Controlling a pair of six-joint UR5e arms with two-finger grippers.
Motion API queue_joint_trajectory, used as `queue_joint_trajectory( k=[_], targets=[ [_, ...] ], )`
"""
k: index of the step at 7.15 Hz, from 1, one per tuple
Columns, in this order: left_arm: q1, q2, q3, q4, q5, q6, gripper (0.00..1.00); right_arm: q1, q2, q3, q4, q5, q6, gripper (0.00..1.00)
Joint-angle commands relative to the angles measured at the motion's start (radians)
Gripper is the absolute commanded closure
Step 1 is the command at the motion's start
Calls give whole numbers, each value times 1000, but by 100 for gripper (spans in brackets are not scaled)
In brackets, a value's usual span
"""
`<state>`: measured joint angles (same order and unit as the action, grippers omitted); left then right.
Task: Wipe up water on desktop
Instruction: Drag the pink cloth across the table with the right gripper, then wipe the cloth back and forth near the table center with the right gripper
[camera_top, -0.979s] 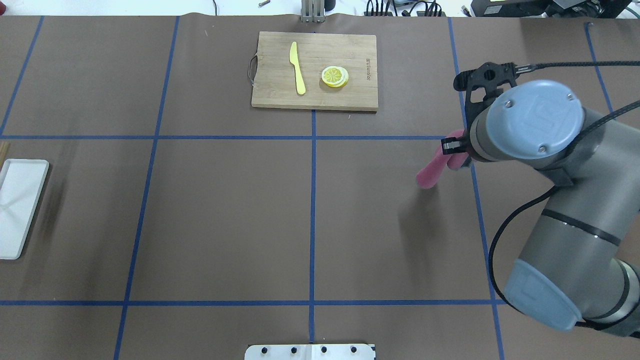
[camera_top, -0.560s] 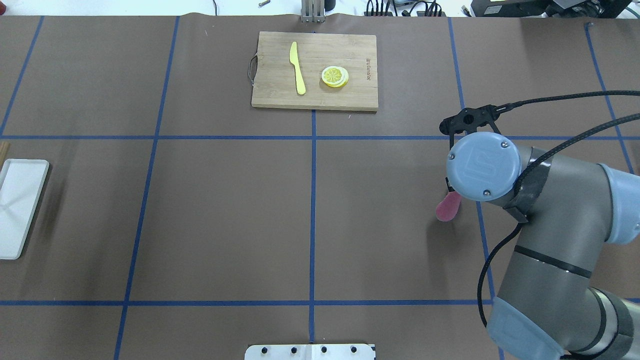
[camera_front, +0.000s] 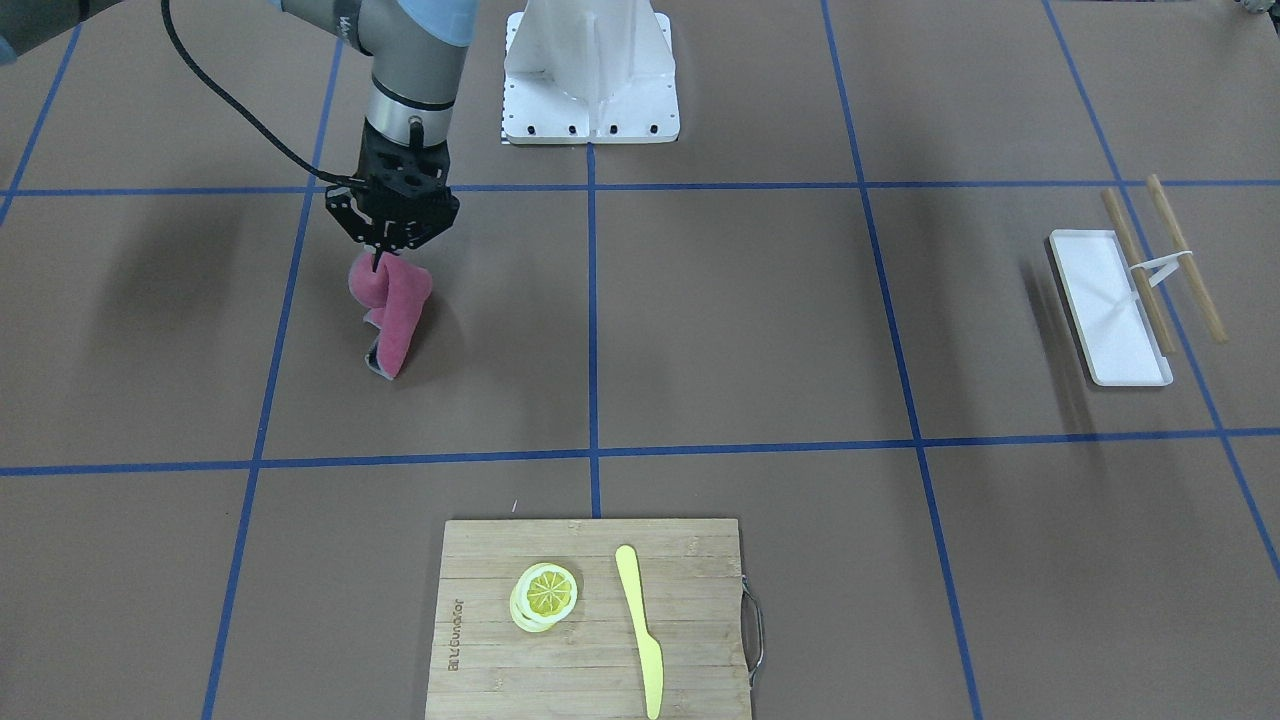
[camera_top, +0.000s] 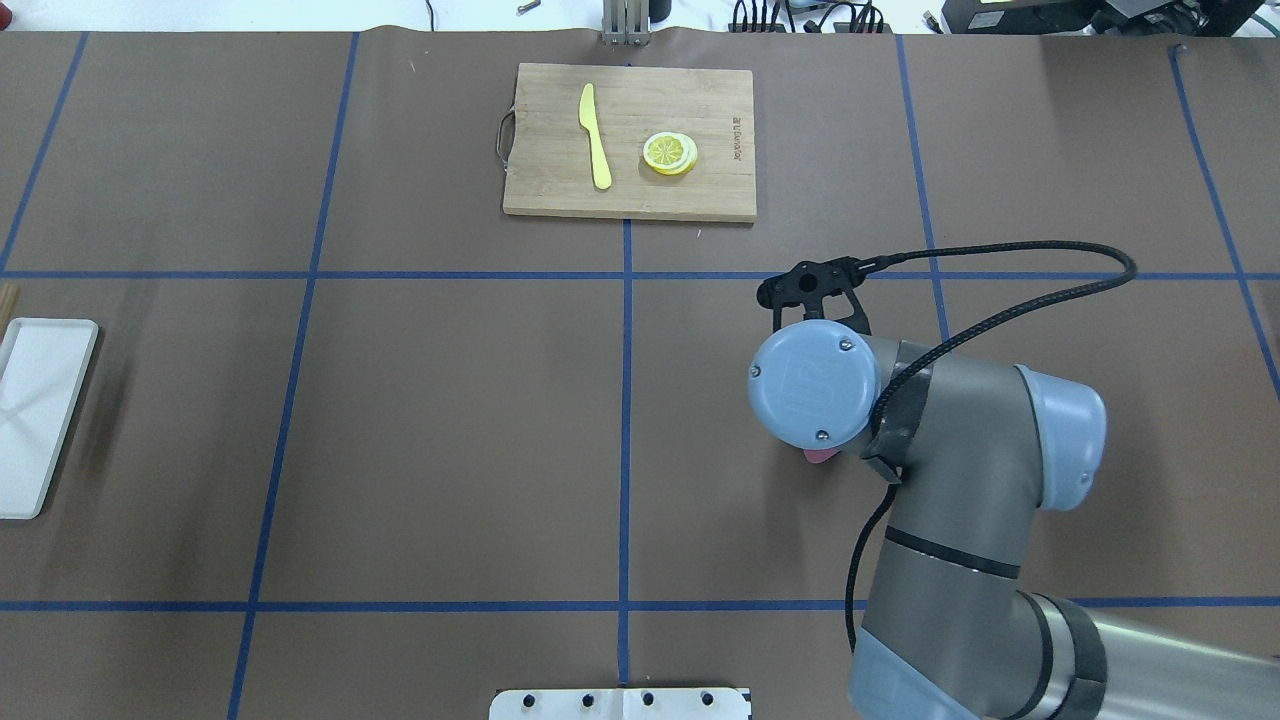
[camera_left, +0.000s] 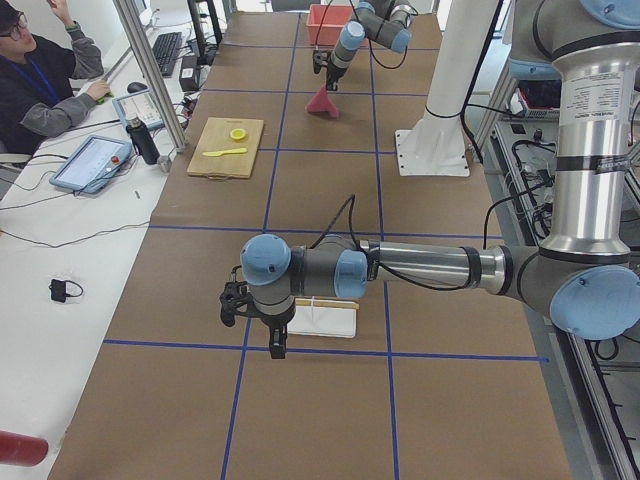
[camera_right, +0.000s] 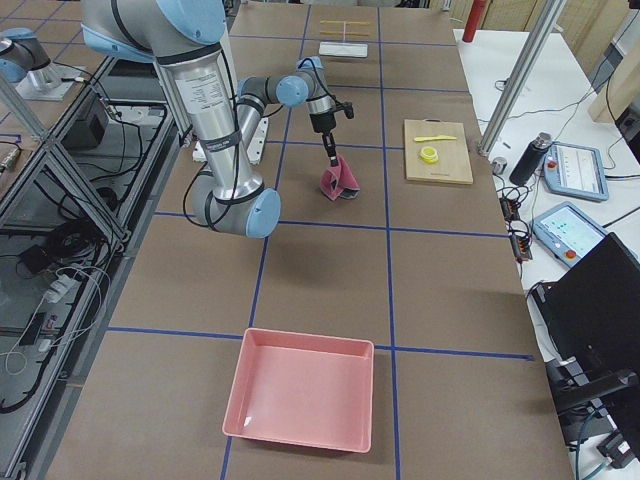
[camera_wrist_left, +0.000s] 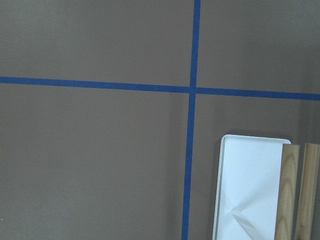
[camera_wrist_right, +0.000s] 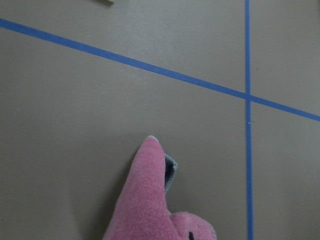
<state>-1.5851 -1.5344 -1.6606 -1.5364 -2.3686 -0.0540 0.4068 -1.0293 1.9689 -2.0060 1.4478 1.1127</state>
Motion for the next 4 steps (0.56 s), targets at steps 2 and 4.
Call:
queue_joint_trajectory(
  k=[2, 4],
  targets=[
    [0, -3, 1, -1, 0, -4, 1, -98, 199, -184, 122, -30, 222, 100],
    [0, -3, 2, 1, 0, -6, 1, -161, 303, -261, 128, -67, 326, 100]
  ],
)
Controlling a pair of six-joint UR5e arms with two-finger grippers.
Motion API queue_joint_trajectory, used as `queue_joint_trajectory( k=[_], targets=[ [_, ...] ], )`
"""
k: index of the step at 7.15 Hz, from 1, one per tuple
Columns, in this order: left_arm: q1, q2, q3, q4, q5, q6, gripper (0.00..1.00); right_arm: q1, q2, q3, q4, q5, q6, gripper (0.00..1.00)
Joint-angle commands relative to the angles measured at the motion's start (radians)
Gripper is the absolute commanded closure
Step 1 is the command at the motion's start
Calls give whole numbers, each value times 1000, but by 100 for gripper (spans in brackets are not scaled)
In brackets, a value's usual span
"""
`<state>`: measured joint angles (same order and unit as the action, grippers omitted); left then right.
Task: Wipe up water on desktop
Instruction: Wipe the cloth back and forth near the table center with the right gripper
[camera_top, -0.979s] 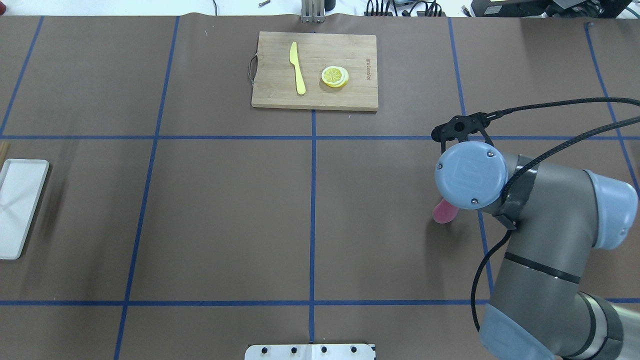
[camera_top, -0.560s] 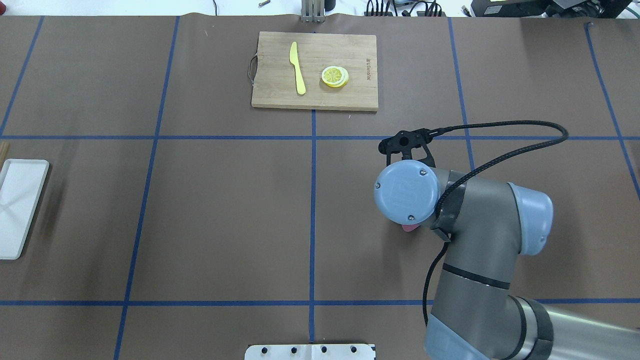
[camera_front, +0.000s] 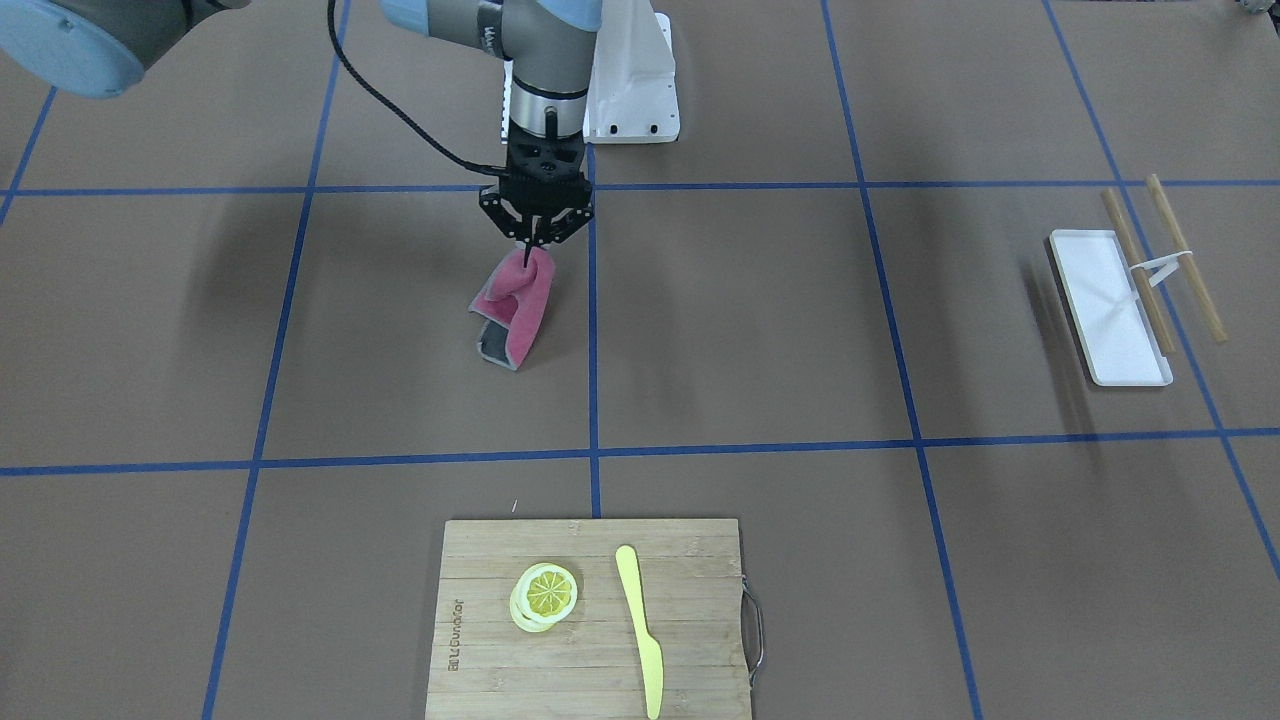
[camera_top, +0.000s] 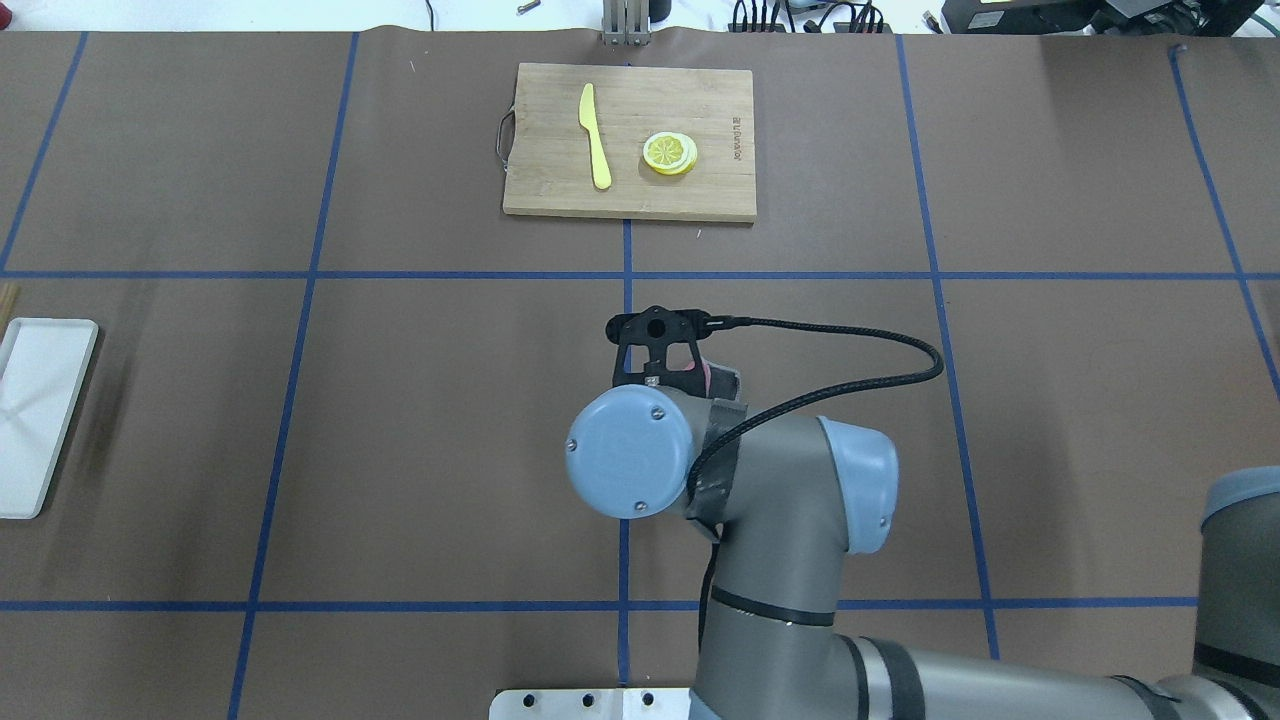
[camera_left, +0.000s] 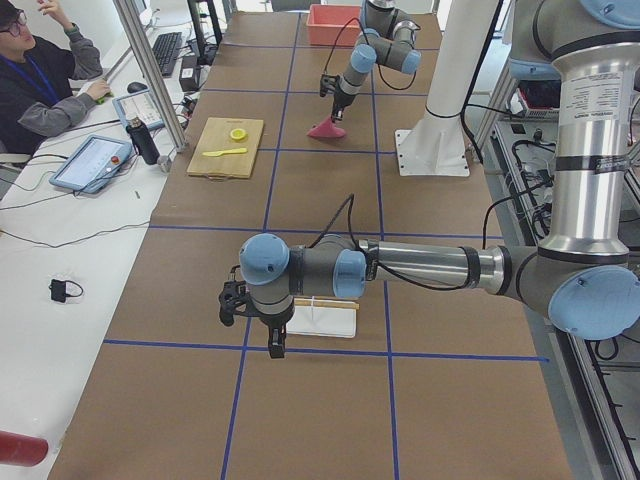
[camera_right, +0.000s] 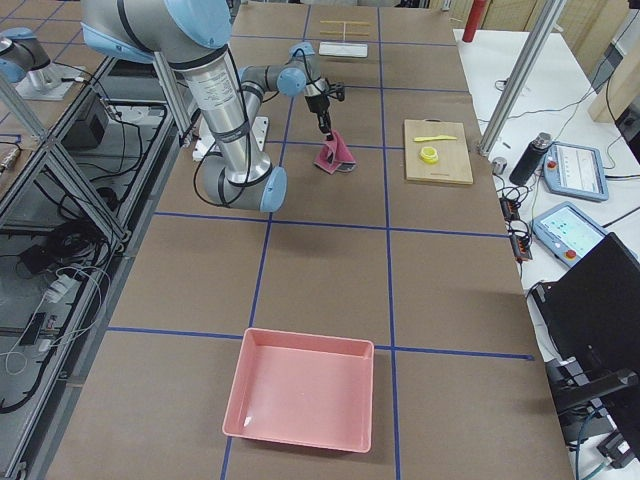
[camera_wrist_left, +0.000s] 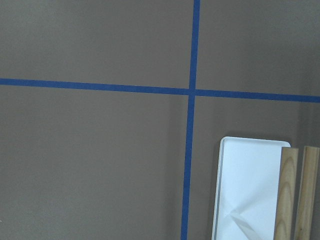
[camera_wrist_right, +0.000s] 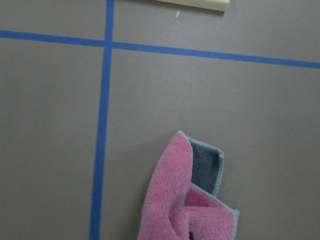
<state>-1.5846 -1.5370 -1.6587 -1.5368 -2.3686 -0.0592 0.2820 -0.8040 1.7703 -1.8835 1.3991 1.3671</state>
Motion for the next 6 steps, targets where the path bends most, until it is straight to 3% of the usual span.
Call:
queue_joint_trajectory(
  k=[1, 2, 3, 5, 6],
  targets=[
    [0, 0, 0, 0, 0, 1, 1, -37, 162, -162, 18, -20, 84, 100],
    [0, 0, 0, 0, -1, -1, 1, -37, 154, -189, 39, -22, 84, 100],
    [0, 0, -1, 0, -1, -1, 1, -32, 75, -148, 40, -23, 67, 100],
    [0, 0, -4, 0, -1, 1, 1, -11, -202, 135, 34, -19, -50, 100],
    [0, 0, -4, 0, -1, -1, 1, 23, -286, 202, 35, -14, -122, 100]
  ],
)
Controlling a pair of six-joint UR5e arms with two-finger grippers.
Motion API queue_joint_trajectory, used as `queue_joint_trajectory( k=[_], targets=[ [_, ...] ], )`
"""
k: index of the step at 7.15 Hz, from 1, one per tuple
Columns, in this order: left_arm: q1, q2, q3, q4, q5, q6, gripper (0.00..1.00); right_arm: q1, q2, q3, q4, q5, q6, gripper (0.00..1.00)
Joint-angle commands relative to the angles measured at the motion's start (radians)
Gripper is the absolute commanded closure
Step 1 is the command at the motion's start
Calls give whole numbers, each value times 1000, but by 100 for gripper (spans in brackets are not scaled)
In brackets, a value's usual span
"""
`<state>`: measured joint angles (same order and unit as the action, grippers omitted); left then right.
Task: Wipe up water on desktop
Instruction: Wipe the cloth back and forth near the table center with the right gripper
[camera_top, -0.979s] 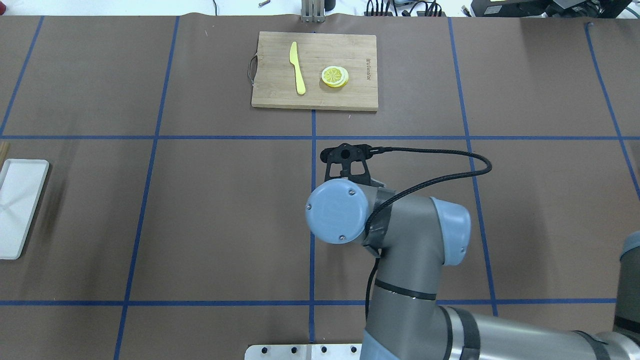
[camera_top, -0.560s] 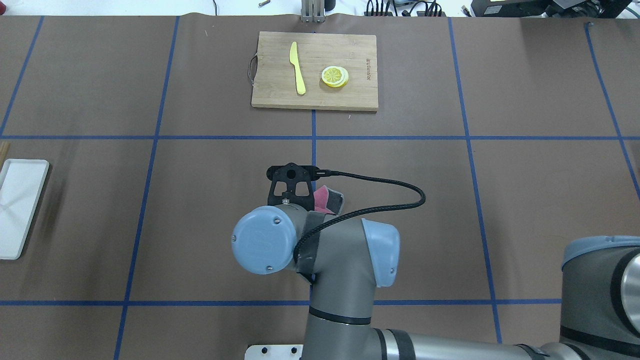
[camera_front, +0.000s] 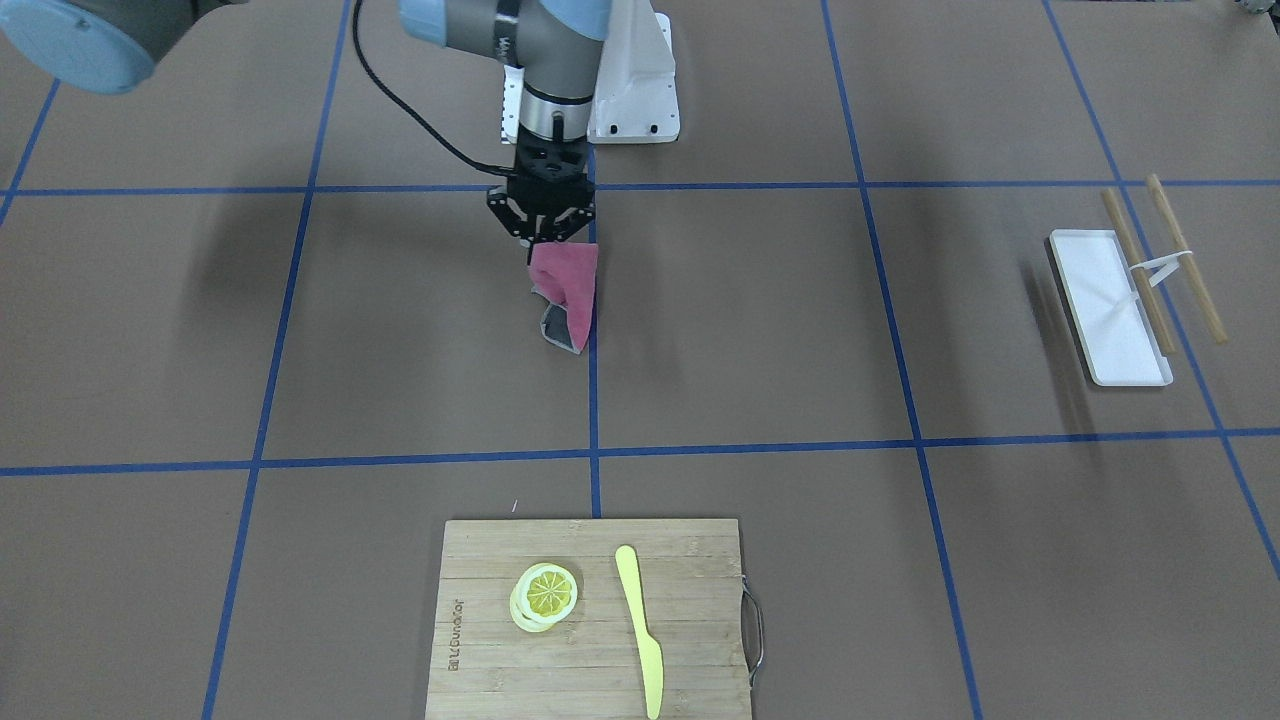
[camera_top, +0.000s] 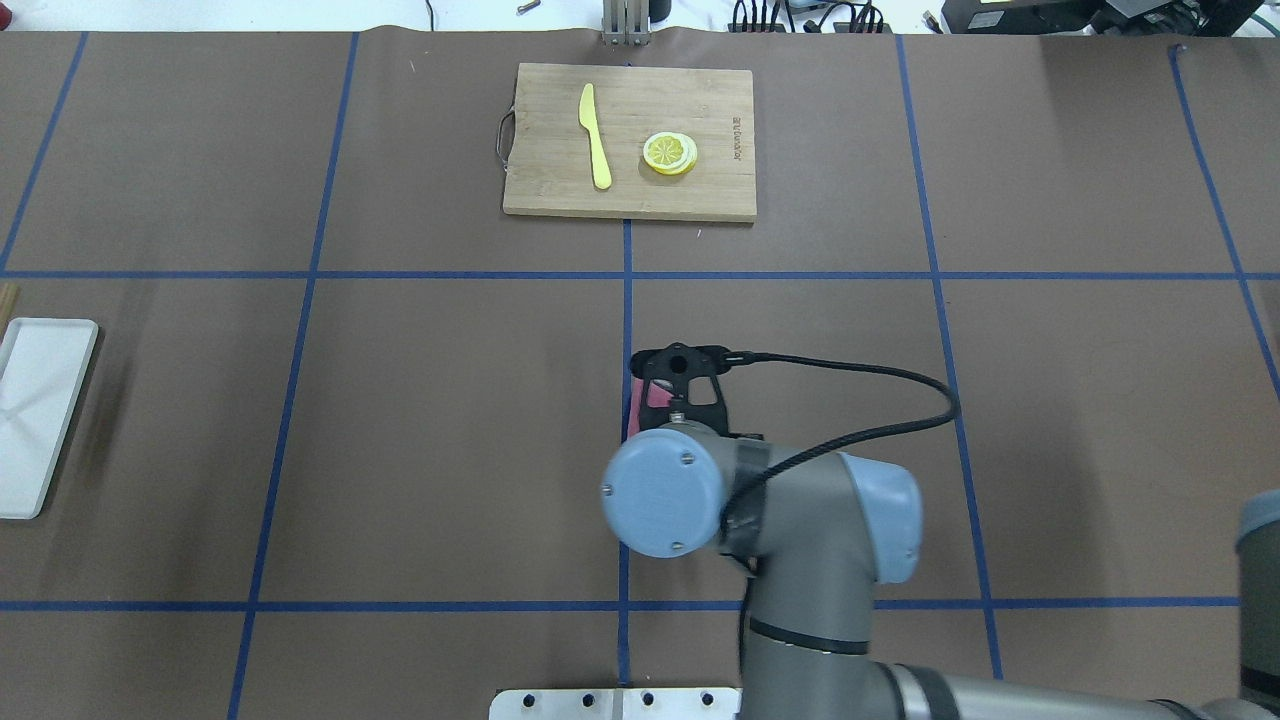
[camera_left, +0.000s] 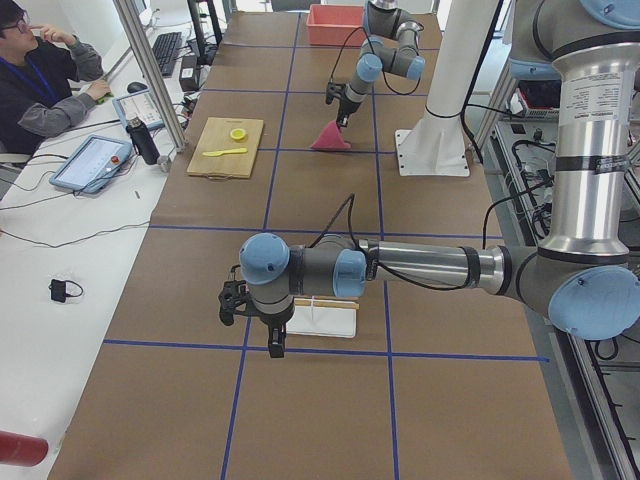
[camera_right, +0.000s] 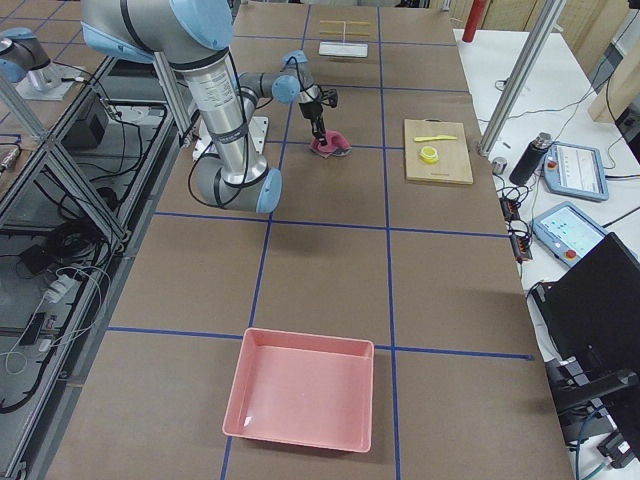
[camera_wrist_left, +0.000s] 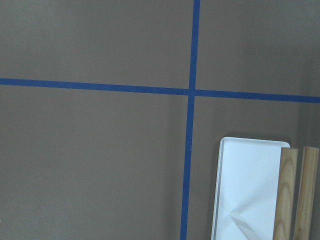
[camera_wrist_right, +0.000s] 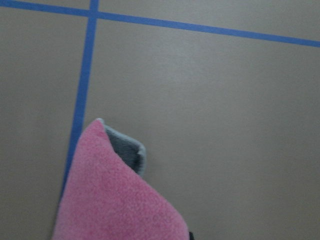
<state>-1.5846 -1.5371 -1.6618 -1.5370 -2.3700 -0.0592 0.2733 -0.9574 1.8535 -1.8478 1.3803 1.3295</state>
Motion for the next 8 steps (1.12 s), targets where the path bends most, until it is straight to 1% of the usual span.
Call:
queue_joint_trajectory(
  k=[1, 3, 4, 6, 7, 8],
  targets=[
    [0, 0, -4, 0, 0, -1, 1, 68, -221, 143, 7, 9, -145, 100],
    [0, 0, -4, 0, 0, -1, 1, 147, -343, 171, 10, 14, -258, 100],
    [0, 0, -4, 0, 0, -1, 1, 194, -403, 183, 50, 38, -329, 100],
    [0, -1, -6, 0, 0, -1, 1, 269, -583, 184, 288, 77, -468, 100],
    [0, -2, -6, -2, 0, -1, 1, 291, -640, 179, 344, 92, -504, 100],
    [0, -3, -7, 0, 0, -1, 1, 293, -636, 181, 373, 94, -495, 100]
  ],
)
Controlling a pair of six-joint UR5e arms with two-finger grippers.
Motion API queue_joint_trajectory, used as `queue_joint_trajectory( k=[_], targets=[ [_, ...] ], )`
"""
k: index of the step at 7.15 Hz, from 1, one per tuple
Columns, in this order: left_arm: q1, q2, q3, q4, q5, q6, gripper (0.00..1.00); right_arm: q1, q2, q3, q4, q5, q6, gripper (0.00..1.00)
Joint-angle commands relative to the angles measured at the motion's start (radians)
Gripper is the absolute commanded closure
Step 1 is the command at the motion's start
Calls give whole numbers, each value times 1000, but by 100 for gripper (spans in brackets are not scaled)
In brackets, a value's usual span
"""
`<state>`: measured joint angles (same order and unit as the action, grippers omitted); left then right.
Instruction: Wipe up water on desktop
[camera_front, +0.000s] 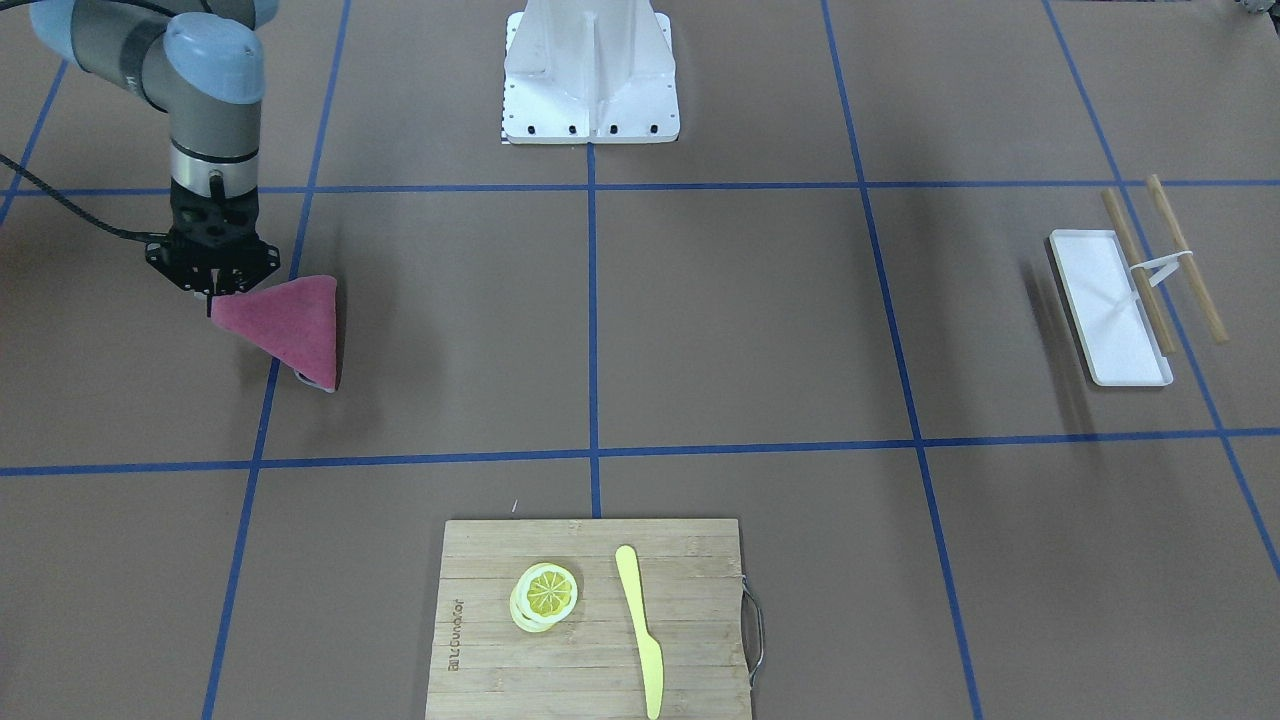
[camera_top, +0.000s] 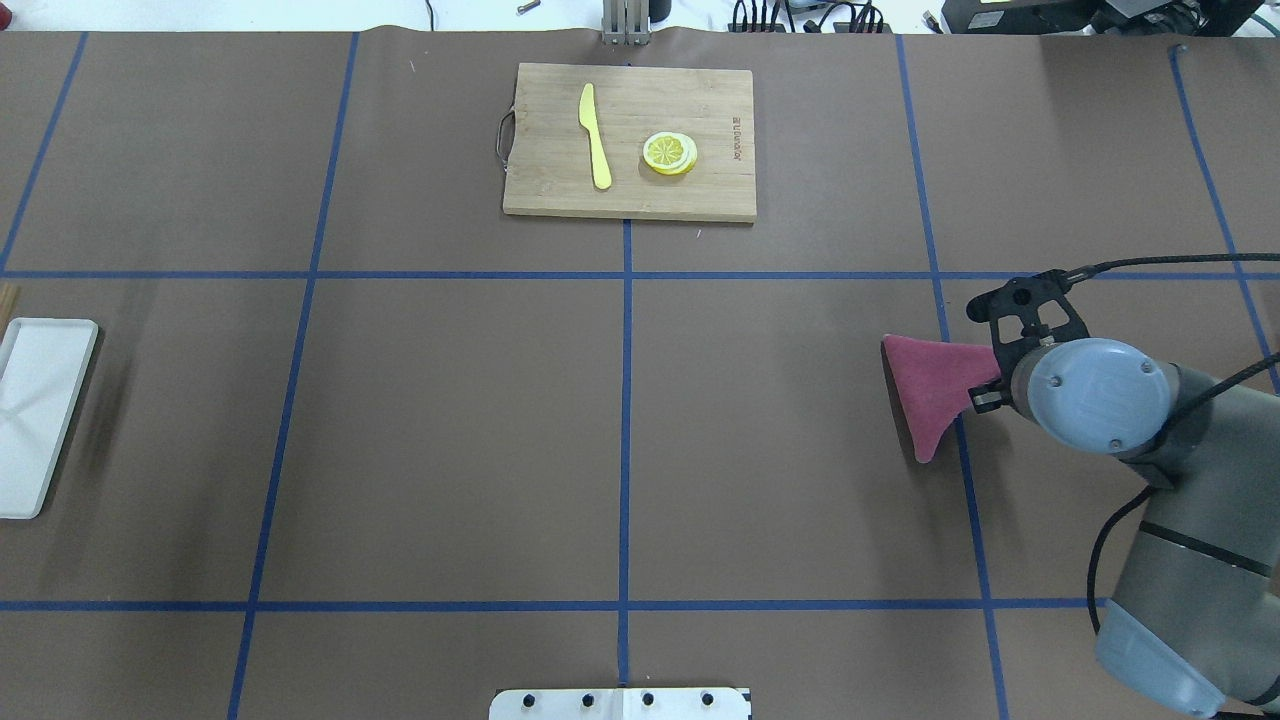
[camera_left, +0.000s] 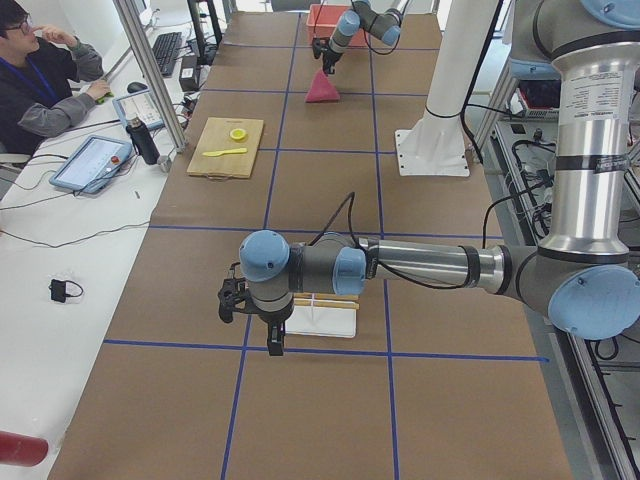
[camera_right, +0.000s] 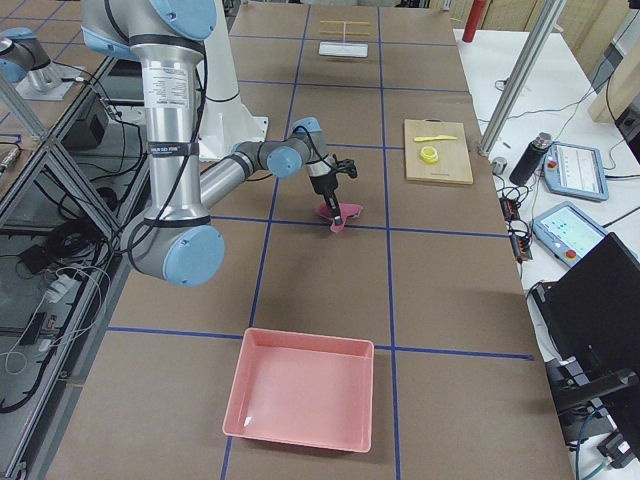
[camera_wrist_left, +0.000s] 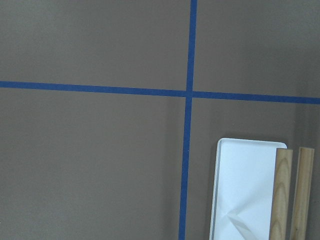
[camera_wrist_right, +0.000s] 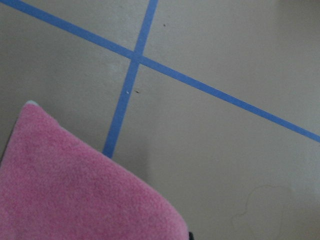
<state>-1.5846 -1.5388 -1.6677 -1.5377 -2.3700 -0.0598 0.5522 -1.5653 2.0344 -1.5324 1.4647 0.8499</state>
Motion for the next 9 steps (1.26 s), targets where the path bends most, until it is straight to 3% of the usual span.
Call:
queue_joint_trajectory(
  k=[1, 2, 4, 7, 9],
  targets=[
    [0, -6, -3, -1, 0, -20, 1, 9, 73, -29, 46, 31, 24, 100],
    [0, -6, -3, -1, 0, -23, 1, -41, 193, -83, 29, 51, 126, 100],
    [0, -7, 0, -1, 0, -23, 1, -119, 573, -245, -192, 45, 327, 100],
    [0, -7, 0, -1, 0, -23, 1, -222, 788, -425, -198, -19, 522, 100],
    [0, -7, 0, -1, 0, -23, 1, -264, 975, -593, -247, -40, 630, 100]
  ],
)
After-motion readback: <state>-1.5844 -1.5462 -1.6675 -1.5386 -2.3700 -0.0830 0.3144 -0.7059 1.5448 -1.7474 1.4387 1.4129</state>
